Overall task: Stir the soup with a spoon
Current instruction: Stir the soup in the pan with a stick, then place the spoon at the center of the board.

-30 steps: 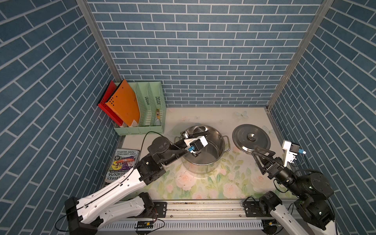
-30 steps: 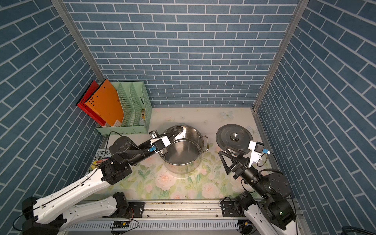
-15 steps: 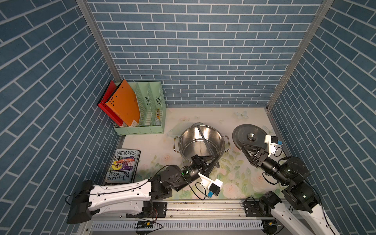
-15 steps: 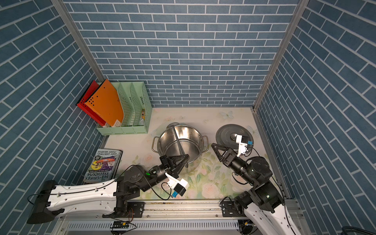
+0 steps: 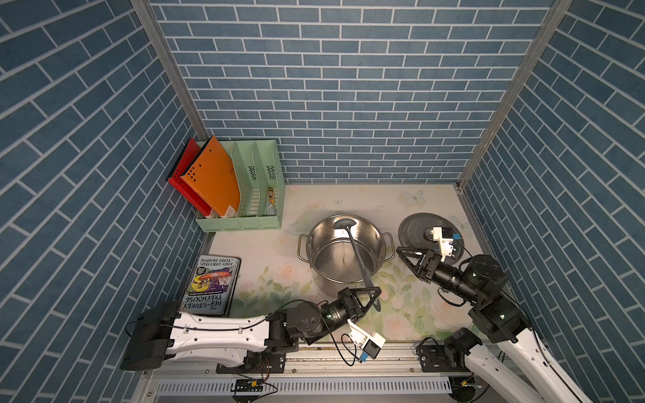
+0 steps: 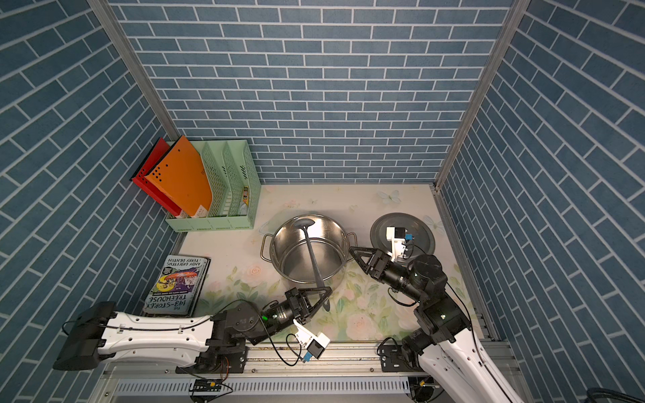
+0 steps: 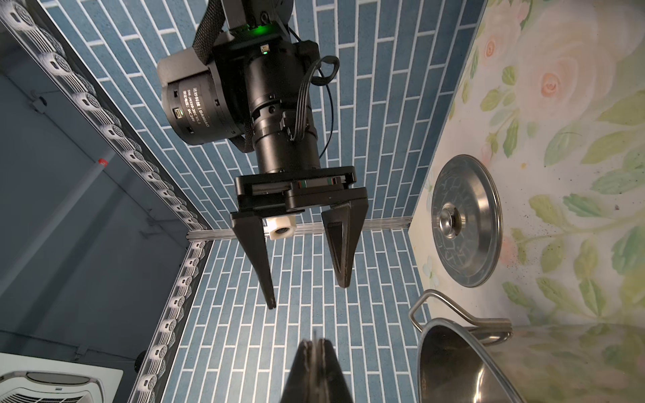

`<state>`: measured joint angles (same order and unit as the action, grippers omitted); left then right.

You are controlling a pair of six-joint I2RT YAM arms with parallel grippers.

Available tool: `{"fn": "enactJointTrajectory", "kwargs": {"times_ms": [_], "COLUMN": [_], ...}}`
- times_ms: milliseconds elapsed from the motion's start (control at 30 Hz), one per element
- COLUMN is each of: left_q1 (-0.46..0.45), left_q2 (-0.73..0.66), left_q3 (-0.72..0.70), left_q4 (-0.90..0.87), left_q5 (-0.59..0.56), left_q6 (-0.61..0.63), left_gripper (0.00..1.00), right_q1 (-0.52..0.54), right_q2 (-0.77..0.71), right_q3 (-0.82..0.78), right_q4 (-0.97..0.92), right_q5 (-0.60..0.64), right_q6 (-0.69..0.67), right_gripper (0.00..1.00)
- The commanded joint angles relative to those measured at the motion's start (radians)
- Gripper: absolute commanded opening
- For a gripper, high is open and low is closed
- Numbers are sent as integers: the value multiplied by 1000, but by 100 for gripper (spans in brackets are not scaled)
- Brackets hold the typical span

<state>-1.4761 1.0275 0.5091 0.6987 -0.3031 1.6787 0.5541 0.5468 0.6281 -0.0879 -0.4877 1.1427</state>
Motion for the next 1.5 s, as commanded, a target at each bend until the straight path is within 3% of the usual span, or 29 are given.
{"fn": "enactJointTrajectory", "kwargs": {"times_ms": [0, 367, 1000, 1100, 1267, 1467], "left_q1": [-17, -45, -64, -64, -63, -62], "left_q2": [-10, -10, -26, -24, -20, -18], "left_q3": [-25, -39, -47, -49, -55, -60], "left_q4": [41, 48, 60, 62, 66, 74], "left_q5": [-2, 38, 41, 40, 38, 39], "left_q6": [33, 38, 43, 41, 41, 41], "left_gripper": [0, 0, 0, 0, 0, 0], "right_q1": [15, 163, 256, 258, 257, 260], "right_q2": [44, 226, 272, 281, 268, 268], "right_q3": [24, 41, -8, -22, -22, -26], "right_q4": [68, 244, 374, 403, 407, 390], "right_q5": [-88, -242, -240, -241, -216, -215], "right_q6": [-92, -206, -189, -174, -173, -176], "right_gripper": [73, 72, 64, 55, 31, 28]}}
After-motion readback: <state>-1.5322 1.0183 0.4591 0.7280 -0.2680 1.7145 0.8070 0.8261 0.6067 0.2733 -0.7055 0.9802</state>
